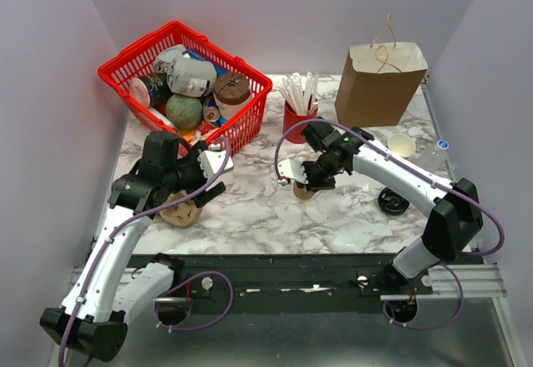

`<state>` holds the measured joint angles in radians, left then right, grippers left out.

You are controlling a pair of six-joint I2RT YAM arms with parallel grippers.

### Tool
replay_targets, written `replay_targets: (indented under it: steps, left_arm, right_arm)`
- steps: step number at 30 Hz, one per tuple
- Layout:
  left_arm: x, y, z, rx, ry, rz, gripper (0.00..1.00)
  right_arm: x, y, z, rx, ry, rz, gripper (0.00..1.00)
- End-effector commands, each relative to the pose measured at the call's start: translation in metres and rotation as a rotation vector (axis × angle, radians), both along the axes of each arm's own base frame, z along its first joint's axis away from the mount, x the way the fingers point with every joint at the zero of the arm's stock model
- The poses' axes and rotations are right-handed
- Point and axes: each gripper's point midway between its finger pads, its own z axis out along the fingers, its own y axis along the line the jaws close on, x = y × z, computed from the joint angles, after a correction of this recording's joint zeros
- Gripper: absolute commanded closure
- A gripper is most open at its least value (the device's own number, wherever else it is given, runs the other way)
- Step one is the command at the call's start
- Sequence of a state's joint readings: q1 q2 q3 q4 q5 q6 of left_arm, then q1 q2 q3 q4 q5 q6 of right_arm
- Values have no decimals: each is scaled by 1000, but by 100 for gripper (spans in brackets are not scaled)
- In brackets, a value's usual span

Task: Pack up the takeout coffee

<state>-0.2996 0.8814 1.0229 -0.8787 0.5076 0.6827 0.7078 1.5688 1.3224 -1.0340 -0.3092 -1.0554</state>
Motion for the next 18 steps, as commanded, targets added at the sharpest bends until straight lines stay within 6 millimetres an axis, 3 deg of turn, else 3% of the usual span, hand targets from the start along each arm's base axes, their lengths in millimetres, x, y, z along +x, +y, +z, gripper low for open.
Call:
replay_targets:
  steps: [1,12,18]
  left_arm:
    - [-4,2,-2,4,2,10,12]
    - [-1,-1,-4,-4,3,5,12]
    - [-1,-2,-5,-9,9,4,12]
  right_arm:
    - [-6,4,-10,-2,34,15,97]
    - [-11,-4,-21,-39,45,-13,93]
    - [-11,-6,-20,-47,39,-18,75]
